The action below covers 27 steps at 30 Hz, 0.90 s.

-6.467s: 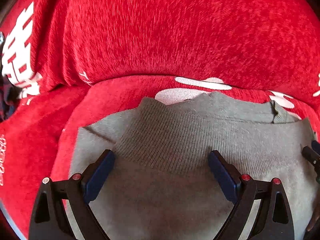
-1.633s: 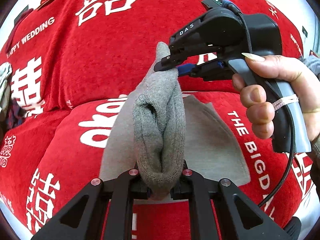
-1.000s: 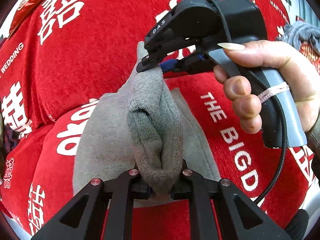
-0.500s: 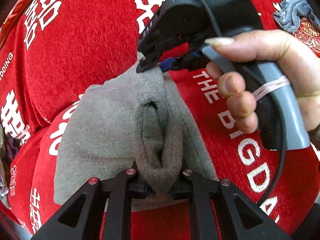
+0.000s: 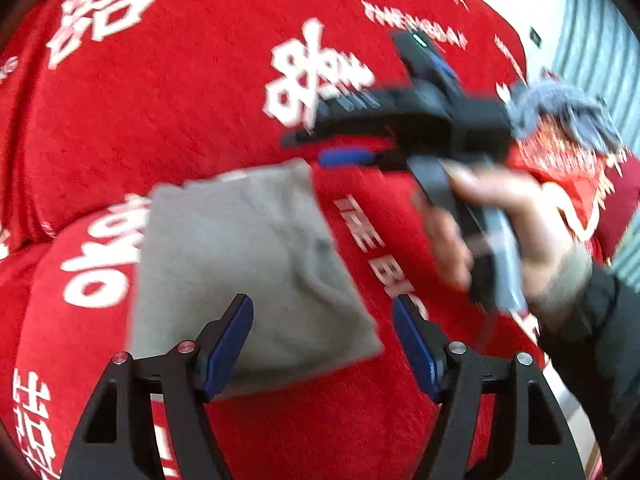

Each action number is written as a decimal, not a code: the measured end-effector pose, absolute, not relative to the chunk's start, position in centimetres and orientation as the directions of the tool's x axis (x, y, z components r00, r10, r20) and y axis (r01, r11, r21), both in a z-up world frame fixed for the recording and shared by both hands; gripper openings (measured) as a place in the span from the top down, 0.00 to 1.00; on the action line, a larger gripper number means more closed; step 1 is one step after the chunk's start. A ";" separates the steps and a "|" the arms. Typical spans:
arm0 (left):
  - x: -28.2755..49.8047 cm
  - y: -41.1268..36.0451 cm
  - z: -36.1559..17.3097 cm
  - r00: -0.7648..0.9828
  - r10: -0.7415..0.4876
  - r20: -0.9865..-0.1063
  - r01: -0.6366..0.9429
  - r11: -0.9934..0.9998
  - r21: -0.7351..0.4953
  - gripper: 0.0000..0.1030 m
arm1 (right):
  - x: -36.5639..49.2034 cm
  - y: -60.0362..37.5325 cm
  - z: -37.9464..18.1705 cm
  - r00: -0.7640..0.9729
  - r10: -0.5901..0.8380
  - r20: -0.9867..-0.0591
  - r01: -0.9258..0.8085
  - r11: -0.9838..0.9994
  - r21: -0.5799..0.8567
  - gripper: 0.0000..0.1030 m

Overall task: Fold small clothes
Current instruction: 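Open both tools to release the folded sweater, then move both open tools to the folded sweater's edge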

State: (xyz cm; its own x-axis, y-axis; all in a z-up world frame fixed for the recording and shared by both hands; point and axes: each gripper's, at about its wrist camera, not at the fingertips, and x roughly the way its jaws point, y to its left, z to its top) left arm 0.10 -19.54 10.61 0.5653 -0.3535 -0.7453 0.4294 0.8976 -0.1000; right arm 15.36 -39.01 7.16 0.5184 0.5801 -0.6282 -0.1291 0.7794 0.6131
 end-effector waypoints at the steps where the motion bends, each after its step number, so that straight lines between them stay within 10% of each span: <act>1: 0.8 -18.5 10.9 0.589 -0.334 -0.736 0.391 0.915 -0.103 0.06 | 15.1 -38.2 7.5 0.496 0.610 -0.618 -0.163 0.764 0.624 0.39; 12: 6.7 -9.7 3.9 0.463 -0.176 -0.869 0.122 0.983 -0.135 0.04 | 15.2 -38.2 1.2 0.383 0.475 -0.792 -0.008 0.860 0.511 0.39; 22: 5.6 -7.8 6.6 0.548 -0.188 -0.815 0.107 0.982 -0.155 0.04 | 6.7 -33.9 9.5 0.493 0.589 -0.641 -0.269 0.803 0.532 0.38; 27: 5.2 -6.9 4.4 0.518 -0.139 -0.844 0.096 0.990 -0.104 0.04 | 5.4 -32.0 6.3 0.456 0.527 -0.717 -0.206 0.847 0.491 0.38</act>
